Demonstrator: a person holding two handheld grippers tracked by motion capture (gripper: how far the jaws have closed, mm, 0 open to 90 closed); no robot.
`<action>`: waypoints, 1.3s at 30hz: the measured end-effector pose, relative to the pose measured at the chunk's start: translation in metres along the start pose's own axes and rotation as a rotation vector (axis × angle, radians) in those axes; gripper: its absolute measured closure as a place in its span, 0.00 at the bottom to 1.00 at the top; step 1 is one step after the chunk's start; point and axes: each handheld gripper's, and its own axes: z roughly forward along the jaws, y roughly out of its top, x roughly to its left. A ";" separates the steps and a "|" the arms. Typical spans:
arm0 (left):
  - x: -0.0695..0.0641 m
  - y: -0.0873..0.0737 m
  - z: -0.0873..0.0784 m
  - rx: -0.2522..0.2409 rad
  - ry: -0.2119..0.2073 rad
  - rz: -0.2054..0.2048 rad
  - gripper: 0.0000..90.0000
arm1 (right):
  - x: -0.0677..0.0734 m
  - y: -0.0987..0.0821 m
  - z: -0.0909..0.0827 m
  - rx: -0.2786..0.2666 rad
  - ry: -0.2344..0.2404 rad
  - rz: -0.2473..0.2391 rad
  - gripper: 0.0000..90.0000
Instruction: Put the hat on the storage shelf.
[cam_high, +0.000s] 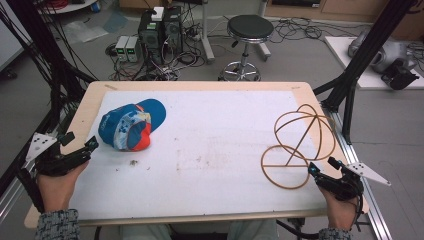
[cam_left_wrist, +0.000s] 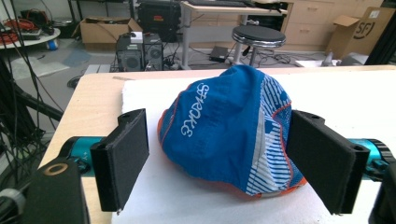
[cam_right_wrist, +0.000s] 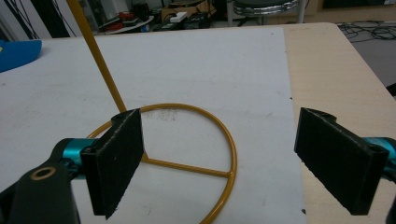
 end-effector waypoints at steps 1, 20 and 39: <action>-0.001 0.000 0.000 0.000 -0.001 0.000 0.24 | 0.000 0.000 0.000 0.002 -0.001 0.000 0.17; -0.009 0.004 0.012 -0.013 -0.040 0.018 0.25 | -0.004 -0.003 -0.007 0.005 -0.002 -0.001 0.17; -0.023 0.009 0.044 -0.042 -0.097 0.032 0.25 | -0.008 -0.011 -0.024 0.021 -0.019 -0.016 0.17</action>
